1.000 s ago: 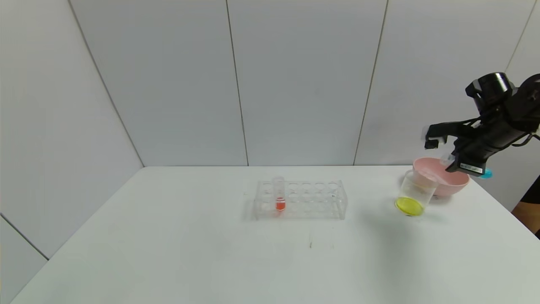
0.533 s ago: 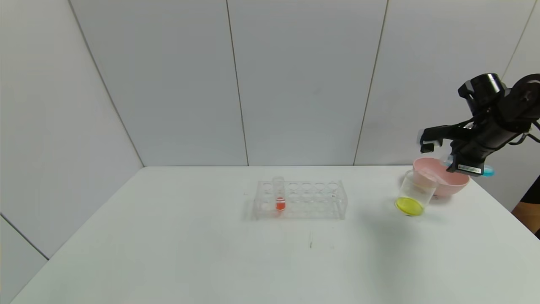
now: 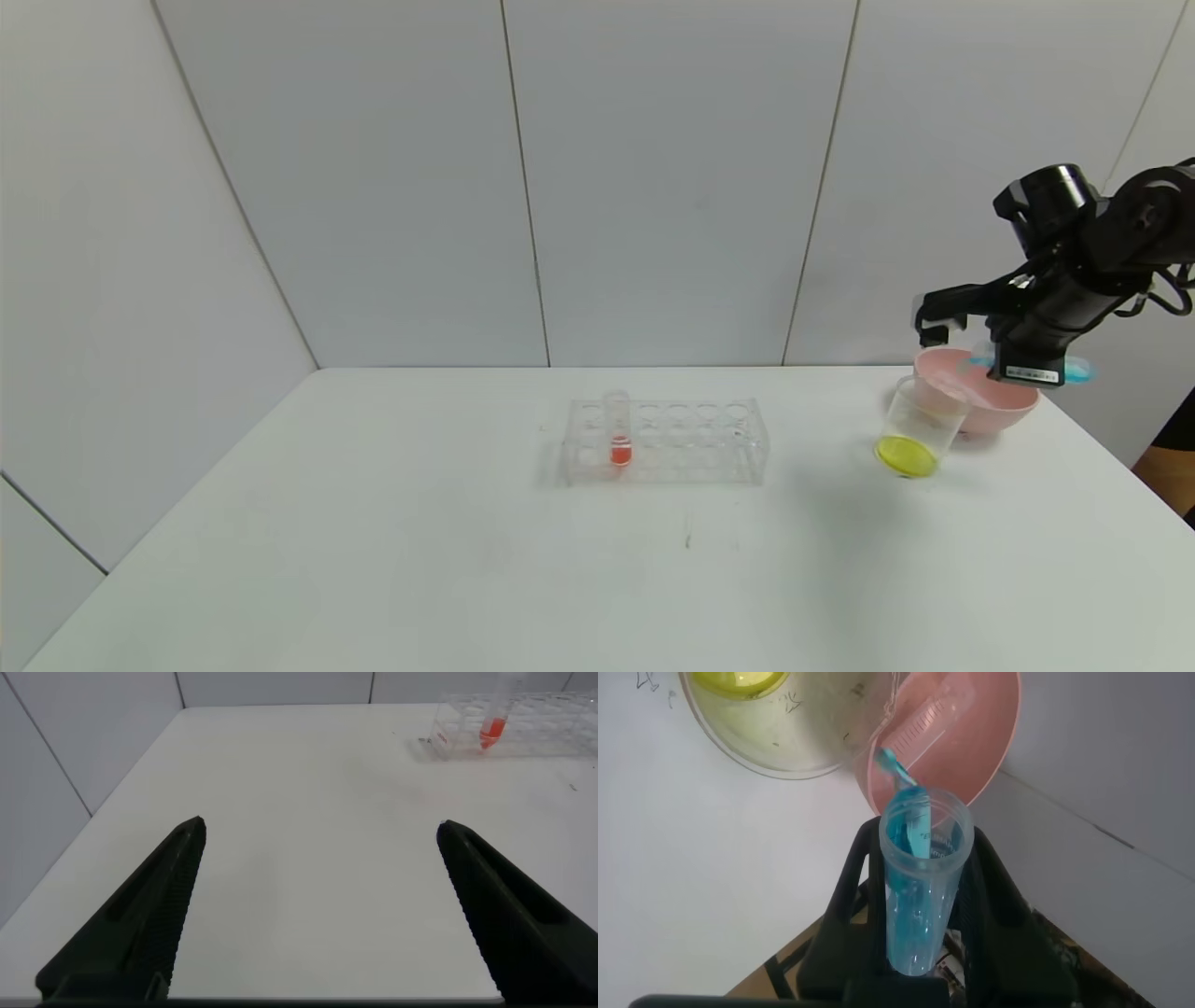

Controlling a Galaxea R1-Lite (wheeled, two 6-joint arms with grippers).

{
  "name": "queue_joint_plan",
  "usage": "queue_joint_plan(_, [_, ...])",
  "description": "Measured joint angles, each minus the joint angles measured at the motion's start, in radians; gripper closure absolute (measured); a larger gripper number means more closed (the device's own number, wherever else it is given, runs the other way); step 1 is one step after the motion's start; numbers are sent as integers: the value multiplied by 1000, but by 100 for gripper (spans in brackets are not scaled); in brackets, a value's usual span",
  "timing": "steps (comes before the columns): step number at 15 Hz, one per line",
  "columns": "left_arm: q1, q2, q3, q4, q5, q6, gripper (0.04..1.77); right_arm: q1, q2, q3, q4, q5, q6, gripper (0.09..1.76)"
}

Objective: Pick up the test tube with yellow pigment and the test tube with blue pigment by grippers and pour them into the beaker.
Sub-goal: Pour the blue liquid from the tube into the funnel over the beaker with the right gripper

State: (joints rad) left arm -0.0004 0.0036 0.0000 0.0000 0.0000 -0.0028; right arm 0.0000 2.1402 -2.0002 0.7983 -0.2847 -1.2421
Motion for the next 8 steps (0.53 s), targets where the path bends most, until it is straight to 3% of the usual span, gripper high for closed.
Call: queue_joint_plan(8, [0, 0, 0, 0, 0, 0, 5, 41, 5, 0, -1, -144, -67, 134])
